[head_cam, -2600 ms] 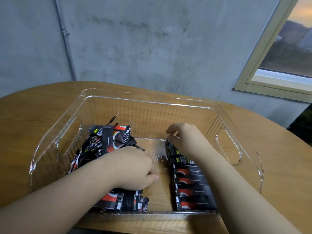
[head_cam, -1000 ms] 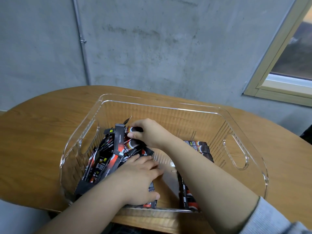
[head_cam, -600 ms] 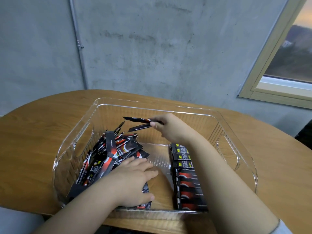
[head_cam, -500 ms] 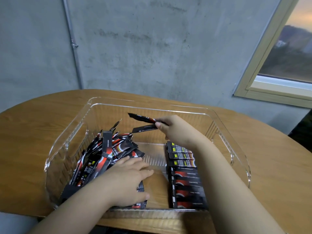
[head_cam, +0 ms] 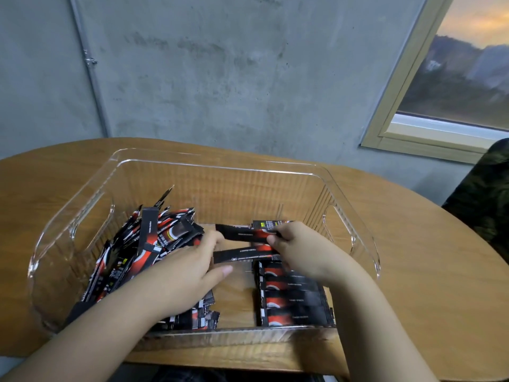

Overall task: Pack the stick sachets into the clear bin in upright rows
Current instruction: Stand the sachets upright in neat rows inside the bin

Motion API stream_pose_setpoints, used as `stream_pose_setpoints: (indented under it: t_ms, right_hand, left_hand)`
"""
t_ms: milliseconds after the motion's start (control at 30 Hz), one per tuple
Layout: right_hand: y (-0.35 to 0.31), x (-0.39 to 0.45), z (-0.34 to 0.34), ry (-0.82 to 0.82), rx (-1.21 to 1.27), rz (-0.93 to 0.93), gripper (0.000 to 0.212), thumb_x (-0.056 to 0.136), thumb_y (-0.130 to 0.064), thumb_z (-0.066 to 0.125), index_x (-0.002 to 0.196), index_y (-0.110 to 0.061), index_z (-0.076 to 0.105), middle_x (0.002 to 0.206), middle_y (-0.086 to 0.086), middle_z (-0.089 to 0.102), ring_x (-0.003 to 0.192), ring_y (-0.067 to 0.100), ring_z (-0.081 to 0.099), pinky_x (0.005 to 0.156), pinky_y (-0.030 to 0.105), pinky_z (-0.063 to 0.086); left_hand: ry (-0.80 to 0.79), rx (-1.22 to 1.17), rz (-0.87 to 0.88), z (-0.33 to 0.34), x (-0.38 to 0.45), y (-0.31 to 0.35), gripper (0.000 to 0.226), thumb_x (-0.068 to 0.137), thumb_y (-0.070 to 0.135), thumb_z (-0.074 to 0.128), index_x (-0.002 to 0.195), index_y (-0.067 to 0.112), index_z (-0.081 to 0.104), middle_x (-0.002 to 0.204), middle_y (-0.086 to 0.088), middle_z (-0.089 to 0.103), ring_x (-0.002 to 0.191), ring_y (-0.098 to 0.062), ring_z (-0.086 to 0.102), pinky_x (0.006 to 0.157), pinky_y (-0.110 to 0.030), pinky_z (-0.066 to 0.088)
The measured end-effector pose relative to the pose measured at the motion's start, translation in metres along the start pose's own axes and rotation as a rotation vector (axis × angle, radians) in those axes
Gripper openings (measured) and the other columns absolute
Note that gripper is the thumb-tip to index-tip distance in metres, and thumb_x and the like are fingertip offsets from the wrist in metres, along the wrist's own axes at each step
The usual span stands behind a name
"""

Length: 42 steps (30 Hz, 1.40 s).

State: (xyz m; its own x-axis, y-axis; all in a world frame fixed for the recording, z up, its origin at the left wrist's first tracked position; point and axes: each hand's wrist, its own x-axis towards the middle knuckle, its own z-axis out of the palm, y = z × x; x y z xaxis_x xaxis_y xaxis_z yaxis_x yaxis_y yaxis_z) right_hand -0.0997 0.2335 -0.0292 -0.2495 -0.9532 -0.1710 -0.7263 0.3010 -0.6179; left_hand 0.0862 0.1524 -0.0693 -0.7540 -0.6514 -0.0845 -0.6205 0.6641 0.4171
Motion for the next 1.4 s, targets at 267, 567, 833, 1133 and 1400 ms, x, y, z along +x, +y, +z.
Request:
stream_pose_setpoints:
  t_ms: [267,567,833,1133,1400]
  right_hand:
    - [0.003,0.001,0.007,0.028,0.058,0.044,0.029,0.101,-0.024,0.039,0.075,-0.019,0.050,0.064,0.000,0.043,0.058,0.017,0.041,0.058,0.028,0.034]
    - [0.006,0.003,0.005,0.404,0.348,-0.059,0.043,0.095,-0.010,0.040,0.127,-0.033,0.058,0.056,-0.013,0.056,0.053,0.014,0.039,0.046,0.023,0.031]
    - [0.005,-0.002,0.002,0.386,0.310,-0.040,0.037,0.089,-0.024,0.057,0.126,-0.022,0.061,0.102,-0.012,0.067,0.079,-0.006,0.059,0.072,0.012,0.043]
    - [0.002,0.004,-0.011,0.350,-0.044,0.171,0.027,0.091,-0.001,0.045,0.112,-0.010,0.059,0.090,0.009,0.065,0.067,0.019,0.059,0.053,0.024,0.044]
    - [-0.019,-0.001,-0.019,-0.005,-0.531,0.353,0.030,0.090,0.006,0.039,0.113,0.001,0.058,0.117,0.016,0.059,0.093,0.029,0.055,0.060,0.026,0.043]
  left_hand:
    - [-0.027,-0.070,0.050,0.001,0.004,-0.004,0.024,0.101,0.039,0.035,0.110,0.029,0.055,0.100,0.009,0.052,0.094,-0.007,0.052,0.088,-0.034,0.045]
    - [-0.034,-0.137,-0.031,-0.006,-0.001,0.002,0.038,0.102,0.043,0.022,0.102,0.030,0.058,0.106,0.013,0.053,0.091,0.000,0.051,0.078,-0.016,0.037]
    - [-0.037,-0.129,-0.042,-0.004,-0.001,0.001,0.039,0.103,0.040,0.020,0.097,0.033,0.058,0.112,0.010,0.053,0.108,-0.004,0.049,0.084,-0.019,0.034]
    - [-0.005,-0.091,-0.044,-0.002,0.001,0.001,0.041,0.104,0.035,0.020,0.101,0.025,0.060,0.108,0.009,0.052,0.100,-0.002,0.050,0.075,-0.018,0.032]
    - [-0.001,-0.063,-0.059,0.002,0.003,-0.003,0.044,0.103,0.033,0.022,0.095,0.020,0.062,0.116,-0.001,0.054,0.118,-0.015,0.050,0.092,-0.026,0.037]
